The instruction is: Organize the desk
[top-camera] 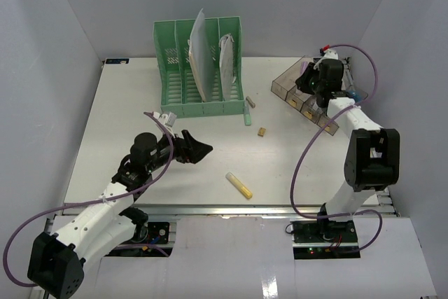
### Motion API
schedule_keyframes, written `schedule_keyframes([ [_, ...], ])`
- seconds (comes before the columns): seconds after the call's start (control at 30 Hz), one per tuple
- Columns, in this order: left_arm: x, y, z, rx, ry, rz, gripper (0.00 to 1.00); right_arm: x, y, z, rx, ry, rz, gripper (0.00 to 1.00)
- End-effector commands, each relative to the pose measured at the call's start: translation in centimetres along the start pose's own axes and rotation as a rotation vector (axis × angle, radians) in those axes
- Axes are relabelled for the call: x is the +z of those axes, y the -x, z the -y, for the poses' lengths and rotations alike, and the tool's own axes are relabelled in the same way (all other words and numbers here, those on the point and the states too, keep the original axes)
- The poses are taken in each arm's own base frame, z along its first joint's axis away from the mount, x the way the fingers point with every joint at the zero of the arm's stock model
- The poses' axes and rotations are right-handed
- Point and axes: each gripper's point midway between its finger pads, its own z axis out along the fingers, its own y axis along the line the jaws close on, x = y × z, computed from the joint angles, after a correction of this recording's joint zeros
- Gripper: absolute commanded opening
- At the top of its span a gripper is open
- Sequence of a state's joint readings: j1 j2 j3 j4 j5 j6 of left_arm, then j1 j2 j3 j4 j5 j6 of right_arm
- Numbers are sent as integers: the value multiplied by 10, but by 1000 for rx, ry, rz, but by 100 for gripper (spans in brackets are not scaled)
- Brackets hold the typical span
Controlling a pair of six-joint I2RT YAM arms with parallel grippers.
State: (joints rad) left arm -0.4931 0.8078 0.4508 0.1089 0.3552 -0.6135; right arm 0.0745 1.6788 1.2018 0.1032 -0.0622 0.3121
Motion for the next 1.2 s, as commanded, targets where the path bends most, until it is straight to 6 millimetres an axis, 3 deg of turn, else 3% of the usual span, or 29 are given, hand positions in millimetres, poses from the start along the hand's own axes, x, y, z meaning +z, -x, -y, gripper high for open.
schedule_keyframes([
  [0.0,-11,4,20,21,-81,11,98,40,56,34,161,-129,147,8],
  [0.13,-12,-5,16,-9,-69,-19,98,73,53,56,218,-189,145,9],
  [0.17,-11,-8,14,-20,-60,-27,98,85,43,62,229,-204,127,10],
  [0.23,-11,-10,10,-33,-43,-32,98,90,42,84,253,-237,127,13],
  [0.43,-3,-17,4,-56,-30,-65,98,97,19,98,287,-253,85,24],
  [0.67,8,-21,0,-43,-17,-127,98,93,14,95,256,-215,52,70],
  [0.8,13,-21,1,-77,-8,-156,98,70,28,84,203,-176,69,79],
  [0.83,15,-25,2,-89,-5,-171,98,63,20,84,191,-177,52,79],
  [0.97,23,-41,-6,-197,109,-234,98,15,28,57,18,-62,51,85],
  [1.03,28,-52,-5,-223,162,-282,98,-9,21,36,-100,49,30,88],
  [1.07,28,-68,-3,-231,188,-338,98,-29,10,11,-157,193,-12,89],
  [1.17,35,-74,1,-277,265,-360,98,-73,-19,-36,-324,511,-78,92],
])
